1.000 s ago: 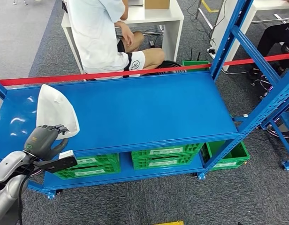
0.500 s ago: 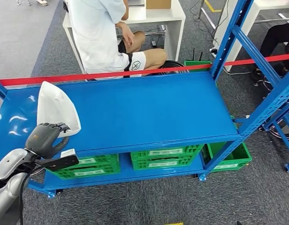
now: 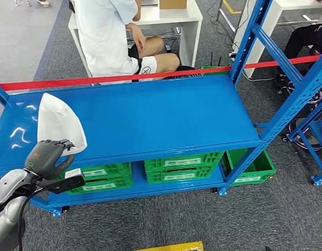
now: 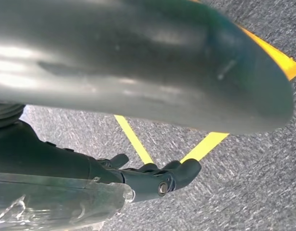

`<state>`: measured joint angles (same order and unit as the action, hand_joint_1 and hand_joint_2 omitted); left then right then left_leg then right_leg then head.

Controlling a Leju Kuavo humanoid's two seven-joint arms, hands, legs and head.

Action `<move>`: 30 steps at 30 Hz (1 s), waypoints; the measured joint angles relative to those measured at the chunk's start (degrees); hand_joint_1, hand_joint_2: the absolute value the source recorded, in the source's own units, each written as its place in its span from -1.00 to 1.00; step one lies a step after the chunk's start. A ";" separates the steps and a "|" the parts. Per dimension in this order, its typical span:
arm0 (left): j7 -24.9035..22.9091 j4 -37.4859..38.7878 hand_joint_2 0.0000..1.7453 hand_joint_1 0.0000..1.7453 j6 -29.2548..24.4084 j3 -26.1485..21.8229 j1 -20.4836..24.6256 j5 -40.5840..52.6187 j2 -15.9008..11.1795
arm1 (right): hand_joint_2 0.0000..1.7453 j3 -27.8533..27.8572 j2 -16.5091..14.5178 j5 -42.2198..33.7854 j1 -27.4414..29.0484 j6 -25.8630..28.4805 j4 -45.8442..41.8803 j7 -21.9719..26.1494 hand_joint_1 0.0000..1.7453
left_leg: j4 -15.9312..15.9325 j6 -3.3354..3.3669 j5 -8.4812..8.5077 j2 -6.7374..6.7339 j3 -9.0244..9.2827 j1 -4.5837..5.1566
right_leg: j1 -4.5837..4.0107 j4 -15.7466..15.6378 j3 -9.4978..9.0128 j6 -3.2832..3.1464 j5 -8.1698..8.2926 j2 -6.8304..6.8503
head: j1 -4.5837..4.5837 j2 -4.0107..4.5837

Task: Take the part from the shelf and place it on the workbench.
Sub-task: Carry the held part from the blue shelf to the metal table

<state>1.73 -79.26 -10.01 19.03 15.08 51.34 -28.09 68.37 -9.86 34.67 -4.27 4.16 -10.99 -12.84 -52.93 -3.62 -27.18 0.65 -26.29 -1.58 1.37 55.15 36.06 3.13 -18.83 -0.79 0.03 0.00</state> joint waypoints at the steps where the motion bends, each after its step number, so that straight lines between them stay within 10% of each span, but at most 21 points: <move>1: 0.00 -0.04 1.00 1.00 -0.01 0.01 -0.11 0.00 0.00 | -1.00 0.00 0.00 0.00 0.06 -0.01 0.00 -0.01 -1.00 | 0.21 0.62 0.24 0.06 -0.29 0.13 | -0.03 -0.41 0.12 0.34 0.63 0.01 | 0.01 0.00; 3: 0.00 -0.07 1.00 1.00 -0.01 0.05 -0.36 0.00 -0.01 | -1.00 -0.01 -0.02 0.00 0.22 -0.01 0.00 -0.03 -1.00 | 0.01 1.82 1.15 -0.02 -1.23 0.14 | 0.04 -0.56 0.59 0.91 0.55 0.19 | 0.11 0.00; 7: 0.00 -0.19 1.00 1.00 -0.01 0.09 -0.53 0.00 -0.03 | -1.00 -0.01 -0.09 0.02 0.21 -0.01 0.00 -0.08 -1.00 | 0.00 3.33 2.97 -0.29 -3.28 0.61 | -0.28 12.25 4.64 1.04 -9.14 0.41 | 0.44 0.00; 9: 0.00 -0.19 1.00 1.00 -0.01 0.13 -0.75 0.00 -0.04 | -1.00 -0.01 -0.09 0.02 0.18 -0.01 0.00 -0.07 -1.00 | -0.03 3.63 3.74 -0.38 -4.27 1.09 | -0.59 17.51 5.09 0.58 -11.25 0.40 | 0.46 0.00; 15: 0.00 -0.22 1.00 1.00 -0.03 0.11 -0.80 0.00 -0.27 | -1.00 -0.02 -0.03 0.04 -0.28 -0.03 -0.04 -0.04 -1.00 | -0.03 3.08 5.58 -0.43 -5.89 1.67 | -2.33 -0.40 -8.09 -2.40 -7.38 0.17 | 0.38 0.00; 18: 0.00 -0.24 1.00 1.00 -0.04 0.14 -0.98 -0.01 -0.46 | -1.00 -0.03 -0.11 0.08 -0.33 -0.04 -0.04 -0.02 -1.00 | -0.04 2.08 5.90 -0.45 -6.50 1.52 | -2.27 -1.42 -7.76 -2.79 -6.43 0.24 | 0.37 0.00; 22: 0.00 -0.24 1.00 1.00 -0.05 0.06 -0.99 -0.02 -0.80 | -1.00 -0.03 -0.11 0.09 -0.44 -0.09 -0.07 -0.03 -1.00 | -6.02 1.10 -0.58 -0.45 -8.90 1.39 | -1.83 -1.76 -6.14 -3.47 -4.75 0.49 | -0.25 0.00; 27: 0.00 -0.24 1.00 1.00 -0.03 0.07 -1.16 -0.02 -0.80 | -1.00 -0.03 -0.13 0.09 -0.43 -0.14 -0.05 -0.03 -1.00 | -11.74 0.66 -2.91 -0.45 -9.88 1.17 | -1.79 -1.54 -4.76 -3.53 -3.76 0.58 | -0.16 0.00; 30: 0.00 -0.29 1.00 1.00 -0.03 0.04 -1.34 -0.02 -0.83 | -1.00 -0.03 -0.12 0.11 -0.45 -0.21 -0.07 -0.03 -1.00 | -8.06 -0.07 0.49 -0.46 -3.87 0.78 | -1.52 -0.78 -1.65 -2.87 -1.63 0.61 | -0.23 0.00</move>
<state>1.73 -79.55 -10.03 19.06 13.74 51.32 -28.92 68.35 -9.98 34.77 -4.72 3.95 -11.06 -12.87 -60.99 -3.68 -26.69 0.19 -30.17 -0.80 -0.15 54.37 34.41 0.26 -20.46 -0.18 -0.20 0.00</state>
